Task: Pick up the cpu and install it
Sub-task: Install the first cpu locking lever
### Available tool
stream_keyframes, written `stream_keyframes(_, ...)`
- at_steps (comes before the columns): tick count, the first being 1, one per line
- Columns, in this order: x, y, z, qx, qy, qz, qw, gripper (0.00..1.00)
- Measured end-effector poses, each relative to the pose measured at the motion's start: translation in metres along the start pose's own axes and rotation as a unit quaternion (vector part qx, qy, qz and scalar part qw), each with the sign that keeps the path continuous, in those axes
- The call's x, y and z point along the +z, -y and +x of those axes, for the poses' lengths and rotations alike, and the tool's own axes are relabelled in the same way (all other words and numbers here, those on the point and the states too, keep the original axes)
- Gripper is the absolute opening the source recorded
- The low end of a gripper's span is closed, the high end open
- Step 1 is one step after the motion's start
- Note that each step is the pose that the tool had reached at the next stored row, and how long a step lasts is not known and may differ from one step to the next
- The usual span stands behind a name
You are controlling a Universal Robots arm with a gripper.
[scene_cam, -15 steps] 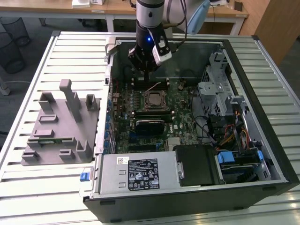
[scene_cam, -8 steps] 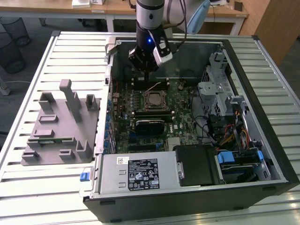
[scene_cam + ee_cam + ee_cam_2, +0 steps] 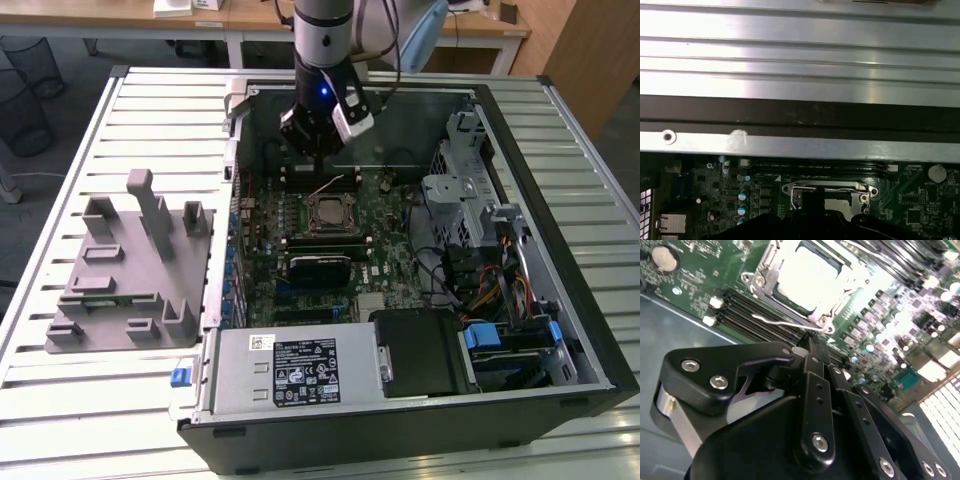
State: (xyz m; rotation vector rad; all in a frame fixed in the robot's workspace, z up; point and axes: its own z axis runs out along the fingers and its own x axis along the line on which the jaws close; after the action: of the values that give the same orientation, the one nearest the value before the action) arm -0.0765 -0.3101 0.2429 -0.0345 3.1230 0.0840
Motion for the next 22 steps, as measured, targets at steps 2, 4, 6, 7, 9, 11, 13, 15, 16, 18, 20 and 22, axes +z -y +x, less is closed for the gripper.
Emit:
stream_keyframes(2, 0.002, 0.0002, -0.003, 0.0, 0.0, 0.0, 1.0, 0.11)
stream_keyframes(4, 0.0038, 0.0002, -0.005, 0.0, 0.0, 0.0, 1.0, 0.11)
stream_keyframes(6, 0.0054, -0.0002, -0.0056, 0.0, 0.0, 0.0002, 1.0, 0.11)
stream_keyframes(7, 0.0063, -0.0003, -0.0058, -0.001, 0.0, 0.0003, 1.0, 0.11)
stream_keyframes(9, 0.0081, -0.0004, -0.0064, -0.002, -0.0001, 0.0004, 1.0, 0.11)
stream_keyframes(11, 0.0114, -0.0004, -0.011, -0.005, -0.0003, 0.0003, 1.0, 0.11)
stream_keyframes(13, 0.0127, -0.0014, -0.0123, -0.005, -0.0002, 0.0003, 1.0, 0.11)
stream_keyframes(15, 0.0139, -0.0028, -0.0129, -0.005, -0.0003, 0.0008, 1.0, 0.11)
stream_keyframes(16, 0.0144, -0.0034, -0.0133, -0.005, -0.0003, 0.0009, 1.0, 0.11)
stream_keyframes(18, 0.0154, -0.0043, -0.0144, -0.005, -0.0003, 0.0009, 1.0, 0.11)
stream_keyframes(20, 0.0161, -0.0052, -0.0159, -0.005, -0.0004, 0.0009, 1.0, 0.11)
stream_keyframes(22, 0.0169, -0.0054, -0.0172, -0.005, -0.0005, 0.0007, 1.0, 0.11)
